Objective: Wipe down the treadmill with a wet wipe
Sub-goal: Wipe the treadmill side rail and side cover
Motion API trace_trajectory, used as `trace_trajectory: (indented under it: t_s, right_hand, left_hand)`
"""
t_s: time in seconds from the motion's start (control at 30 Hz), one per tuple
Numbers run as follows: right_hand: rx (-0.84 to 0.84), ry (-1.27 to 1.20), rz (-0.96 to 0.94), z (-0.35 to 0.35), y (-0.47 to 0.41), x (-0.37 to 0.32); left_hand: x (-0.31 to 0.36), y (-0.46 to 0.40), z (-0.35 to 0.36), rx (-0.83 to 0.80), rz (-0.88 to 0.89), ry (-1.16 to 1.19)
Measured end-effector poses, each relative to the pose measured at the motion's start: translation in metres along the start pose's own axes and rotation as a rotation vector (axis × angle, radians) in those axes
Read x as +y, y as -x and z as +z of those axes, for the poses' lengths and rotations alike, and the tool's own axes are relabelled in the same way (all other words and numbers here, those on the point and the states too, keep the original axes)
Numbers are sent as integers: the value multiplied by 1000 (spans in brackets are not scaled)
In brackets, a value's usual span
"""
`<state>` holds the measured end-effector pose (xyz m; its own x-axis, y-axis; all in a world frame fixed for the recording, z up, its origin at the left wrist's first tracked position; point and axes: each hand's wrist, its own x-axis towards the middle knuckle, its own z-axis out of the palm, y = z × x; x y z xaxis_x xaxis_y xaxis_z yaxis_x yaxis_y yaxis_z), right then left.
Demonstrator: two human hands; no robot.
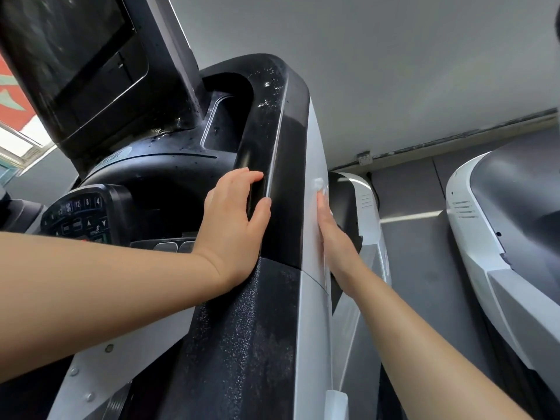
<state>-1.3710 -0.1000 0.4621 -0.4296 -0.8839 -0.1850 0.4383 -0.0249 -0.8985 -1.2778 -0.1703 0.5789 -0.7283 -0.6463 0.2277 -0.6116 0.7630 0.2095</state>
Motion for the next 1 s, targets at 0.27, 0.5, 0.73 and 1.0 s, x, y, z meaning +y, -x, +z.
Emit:
trace_trajectory:
  t_s: [0.27,0.5,0.73,1.0]
  right_hand:
    - [-50,122,-301,15,18,23]
    - [-50,177,-347,30,70,15]
    - [3,154,-220,19,47,28]
    - [-103,315,-413,45,136,44]
  left_hand:
    - [-1,-1,0,-2,8,-18]
    - [1,-1,-1,1,18,-3]
    - [4,-1,-2,4,22,-15]
    - [3,-2,-2,7,28,-25]
